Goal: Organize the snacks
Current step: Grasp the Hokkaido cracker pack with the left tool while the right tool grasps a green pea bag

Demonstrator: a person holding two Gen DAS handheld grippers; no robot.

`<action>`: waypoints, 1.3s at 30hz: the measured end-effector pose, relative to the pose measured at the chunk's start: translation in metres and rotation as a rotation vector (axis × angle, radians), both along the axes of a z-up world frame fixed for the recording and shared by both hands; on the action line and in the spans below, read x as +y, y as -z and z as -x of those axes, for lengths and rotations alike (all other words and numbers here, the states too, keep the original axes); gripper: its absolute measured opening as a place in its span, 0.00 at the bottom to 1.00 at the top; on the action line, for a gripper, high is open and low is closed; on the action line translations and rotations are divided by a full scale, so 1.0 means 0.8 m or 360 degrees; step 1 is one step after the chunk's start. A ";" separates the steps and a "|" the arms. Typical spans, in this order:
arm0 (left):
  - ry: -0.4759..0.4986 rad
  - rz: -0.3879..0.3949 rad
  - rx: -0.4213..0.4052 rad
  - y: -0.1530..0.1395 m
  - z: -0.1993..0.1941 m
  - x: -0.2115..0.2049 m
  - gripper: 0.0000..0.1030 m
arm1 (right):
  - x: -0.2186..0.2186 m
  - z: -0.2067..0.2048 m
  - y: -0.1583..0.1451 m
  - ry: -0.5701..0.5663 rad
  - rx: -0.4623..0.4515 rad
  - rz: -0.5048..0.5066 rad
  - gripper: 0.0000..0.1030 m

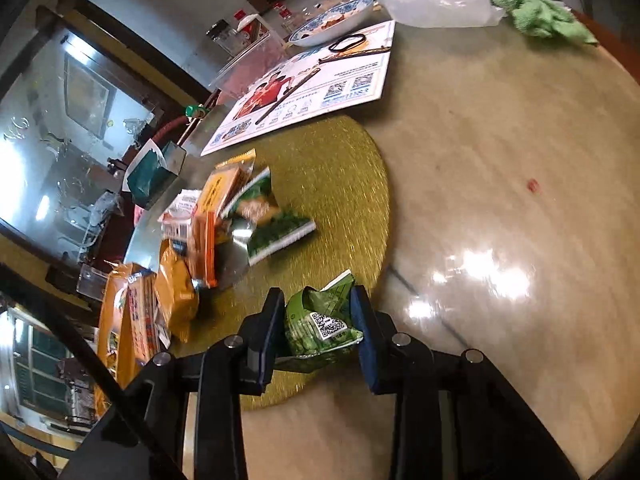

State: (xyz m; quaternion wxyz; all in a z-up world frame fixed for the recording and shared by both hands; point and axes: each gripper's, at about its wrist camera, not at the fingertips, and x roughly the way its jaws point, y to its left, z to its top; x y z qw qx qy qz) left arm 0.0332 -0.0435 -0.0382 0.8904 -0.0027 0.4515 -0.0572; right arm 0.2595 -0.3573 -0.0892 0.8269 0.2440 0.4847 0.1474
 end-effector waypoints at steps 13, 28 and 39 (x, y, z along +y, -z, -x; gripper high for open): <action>0.0143 0.0035 0.0127 0.021 -0.089 -0.019 0.81 | 0.073 0.208 -0.006 0.0002 -0.0272 0.0385 0.32; 0.0000 -0.0171 0.0136 0.024 -0.134 0.005 0.80 | 0.068 0.220 -0.002 0.0048 -0.0292 0.0231 0.35; 0.0067 -0.0491 0.0166 0.034 -0.240 -0.032 0.79 | 0.068 0.222 -0.003 0.0056 -0.0308 0.0248 0.43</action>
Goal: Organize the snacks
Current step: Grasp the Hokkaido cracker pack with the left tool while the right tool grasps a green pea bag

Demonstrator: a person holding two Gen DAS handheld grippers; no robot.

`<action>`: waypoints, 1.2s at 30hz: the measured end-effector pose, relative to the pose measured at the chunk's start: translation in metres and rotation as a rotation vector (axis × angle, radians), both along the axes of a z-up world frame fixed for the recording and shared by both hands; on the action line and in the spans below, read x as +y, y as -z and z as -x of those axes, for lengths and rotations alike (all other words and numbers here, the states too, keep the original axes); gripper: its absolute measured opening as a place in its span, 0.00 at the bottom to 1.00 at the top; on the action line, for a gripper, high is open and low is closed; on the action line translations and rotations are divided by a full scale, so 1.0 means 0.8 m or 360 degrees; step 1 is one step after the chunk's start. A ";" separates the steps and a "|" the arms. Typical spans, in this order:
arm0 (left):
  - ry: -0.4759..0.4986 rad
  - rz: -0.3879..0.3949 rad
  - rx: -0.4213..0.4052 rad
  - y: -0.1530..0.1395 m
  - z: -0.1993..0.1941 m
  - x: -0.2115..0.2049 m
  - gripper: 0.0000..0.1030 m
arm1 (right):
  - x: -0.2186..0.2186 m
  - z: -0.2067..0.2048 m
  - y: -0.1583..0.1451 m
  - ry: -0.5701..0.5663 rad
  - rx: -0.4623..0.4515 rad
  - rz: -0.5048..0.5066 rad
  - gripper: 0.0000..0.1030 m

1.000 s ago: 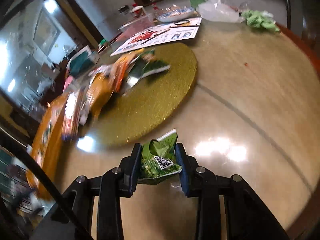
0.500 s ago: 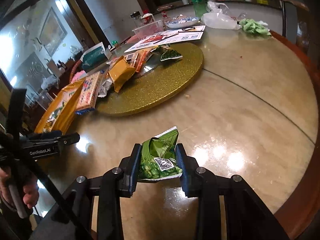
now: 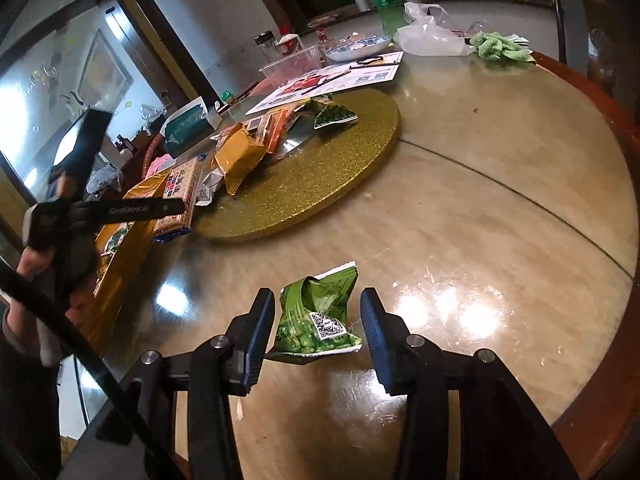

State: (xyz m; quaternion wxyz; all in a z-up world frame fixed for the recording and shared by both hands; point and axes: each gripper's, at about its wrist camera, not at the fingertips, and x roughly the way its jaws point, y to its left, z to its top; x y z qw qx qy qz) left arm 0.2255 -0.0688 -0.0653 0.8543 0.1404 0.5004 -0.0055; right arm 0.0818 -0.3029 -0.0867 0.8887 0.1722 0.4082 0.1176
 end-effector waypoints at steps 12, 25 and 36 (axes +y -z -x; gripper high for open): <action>0.0080 0.0058 0.0172 0.018 0.098 0.006 0.56 | 0.000 0.000 -0.001 -0.0001 0.0001 -0.0011 0.44; 0.0176 0.0091 0.0108 0.012 0.213 -0.016 0.71 | -0.008 0.003 -0.012 -0.0050 0.0033 -0.0052 0.62; 0.0179 0.0325 0.0211 0.017 0.183 -0.001 0.71 | 0.003 -0.044 -0.011 -0.0210 0.0365 0.0053 0.34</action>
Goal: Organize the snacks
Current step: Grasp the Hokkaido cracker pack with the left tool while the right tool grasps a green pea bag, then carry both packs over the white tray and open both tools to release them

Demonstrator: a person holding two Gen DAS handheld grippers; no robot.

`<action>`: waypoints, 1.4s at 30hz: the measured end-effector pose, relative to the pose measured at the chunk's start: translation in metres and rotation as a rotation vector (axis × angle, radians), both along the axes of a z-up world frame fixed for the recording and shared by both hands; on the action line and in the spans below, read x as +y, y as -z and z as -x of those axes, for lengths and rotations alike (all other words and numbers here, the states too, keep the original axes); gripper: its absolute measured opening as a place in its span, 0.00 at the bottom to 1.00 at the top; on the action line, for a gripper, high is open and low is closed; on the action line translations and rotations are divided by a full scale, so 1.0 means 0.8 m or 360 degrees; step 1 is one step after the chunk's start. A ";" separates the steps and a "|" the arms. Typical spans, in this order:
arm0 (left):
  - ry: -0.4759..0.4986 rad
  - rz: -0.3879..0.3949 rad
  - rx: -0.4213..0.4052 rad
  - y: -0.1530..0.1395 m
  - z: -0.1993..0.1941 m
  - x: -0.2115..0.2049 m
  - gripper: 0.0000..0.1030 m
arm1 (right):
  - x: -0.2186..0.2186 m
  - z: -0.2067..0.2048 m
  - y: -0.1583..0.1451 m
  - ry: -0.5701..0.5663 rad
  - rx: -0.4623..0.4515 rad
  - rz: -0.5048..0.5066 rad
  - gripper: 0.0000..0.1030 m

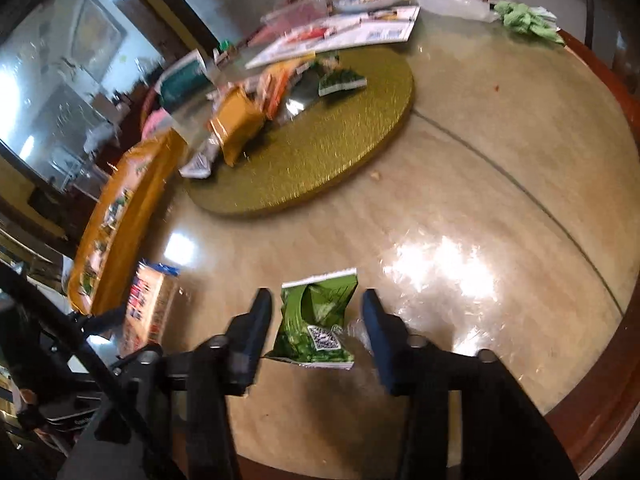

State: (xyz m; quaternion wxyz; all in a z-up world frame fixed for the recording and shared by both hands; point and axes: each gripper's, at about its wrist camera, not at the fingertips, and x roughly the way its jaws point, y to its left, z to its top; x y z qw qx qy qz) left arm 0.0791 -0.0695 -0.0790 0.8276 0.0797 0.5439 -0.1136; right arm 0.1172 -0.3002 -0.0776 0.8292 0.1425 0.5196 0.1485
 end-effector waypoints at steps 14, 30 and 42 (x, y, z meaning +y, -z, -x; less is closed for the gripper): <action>-0.0080 0.0026 -0.0041 0.008 0.004 0.012 0.66 | 0.017 0.047 0.001 -0.0004 -0.0110 -0.0043 0.32; -0.0437 0.0300 -0.0326 -0.086 0.049 0.146 0.55 | 0.142 0.022 -0.062 -0.0394 -0.0322 -0.0169 0.32; -0.0714 0.0413 -0.0256 -0.072 -0.012 0.264 0.55 | 0.310 -0.078 -0.108 -0.0680 -0.0408 -0.0161 0.32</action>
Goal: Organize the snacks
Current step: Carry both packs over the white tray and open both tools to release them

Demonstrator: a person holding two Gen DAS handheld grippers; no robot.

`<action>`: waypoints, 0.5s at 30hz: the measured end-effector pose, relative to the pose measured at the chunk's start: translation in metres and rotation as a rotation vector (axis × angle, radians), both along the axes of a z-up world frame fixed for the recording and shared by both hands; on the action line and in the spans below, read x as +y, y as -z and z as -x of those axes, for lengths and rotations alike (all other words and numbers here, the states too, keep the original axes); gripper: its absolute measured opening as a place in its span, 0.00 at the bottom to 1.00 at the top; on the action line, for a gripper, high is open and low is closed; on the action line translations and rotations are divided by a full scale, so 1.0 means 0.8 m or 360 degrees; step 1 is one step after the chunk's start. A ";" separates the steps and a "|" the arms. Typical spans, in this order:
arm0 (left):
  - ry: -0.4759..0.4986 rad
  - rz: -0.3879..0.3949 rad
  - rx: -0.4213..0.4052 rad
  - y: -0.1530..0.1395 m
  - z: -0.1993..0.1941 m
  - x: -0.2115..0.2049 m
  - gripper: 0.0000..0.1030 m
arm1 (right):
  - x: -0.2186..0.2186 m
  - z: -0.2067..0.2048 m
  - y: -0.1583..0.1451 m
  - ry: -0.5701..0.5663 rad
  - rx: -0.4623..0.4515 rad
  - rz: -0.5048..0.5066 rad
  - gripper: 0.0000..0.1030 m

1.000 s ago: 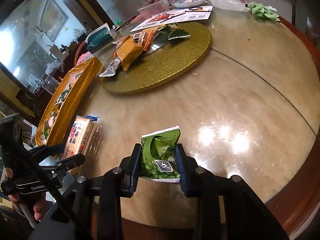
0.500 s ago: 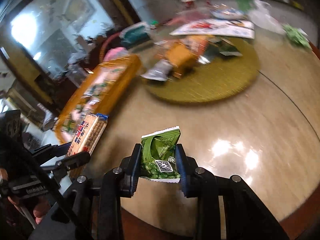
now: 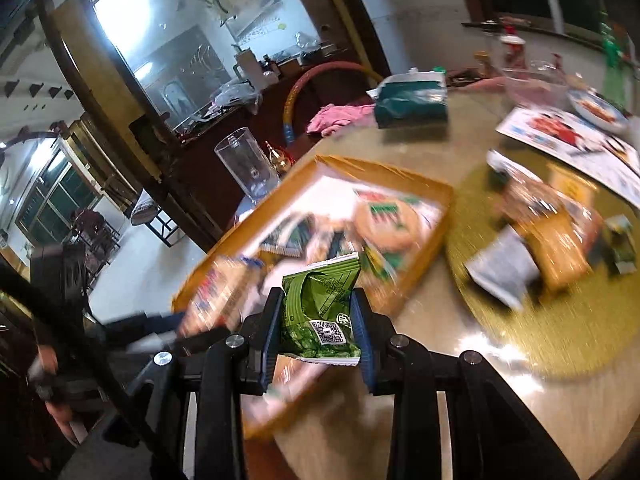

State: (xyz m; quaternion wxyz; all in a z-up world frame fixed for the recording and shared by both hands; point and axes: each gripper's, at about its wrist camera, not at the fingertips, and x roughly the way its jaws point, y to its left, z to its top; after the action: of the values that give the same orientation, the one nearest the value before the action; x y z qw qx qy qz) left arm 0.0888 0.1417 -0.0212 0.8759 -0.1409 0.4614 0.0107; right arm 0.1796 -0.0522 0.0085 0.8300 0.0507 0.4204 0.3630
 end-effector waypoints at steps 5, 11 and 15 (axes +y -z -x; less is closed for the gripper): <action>0.0001 -0.0063 0.0095 0.022 -0.047 0.013 0.55 | 0.062 -0.053 0.007 -0.0013 -0.0023 0.0088 0.32; 0.0030 -0.0114 0.0199 0.043 -0.074 0.019 0.55 | 0.123 -0.125 0.050 -0.0011 0.0102 0.0213 0.32; 0.0076 -0.0114 0.0204 0.048 -0.071 0.018 0.56 | 0.143 -0.142 0.073 0.0009 0.0154 0.0263 0.33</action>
State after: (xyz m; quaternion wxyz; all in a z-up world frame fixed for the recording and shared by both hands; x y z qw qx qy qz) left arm 0.1459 0.1565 -0.0599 0.8490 -0.0974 0.5191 0.0154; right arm 0.2935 0.0620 -0.0502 0.8111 0.0007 0.4884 0.3218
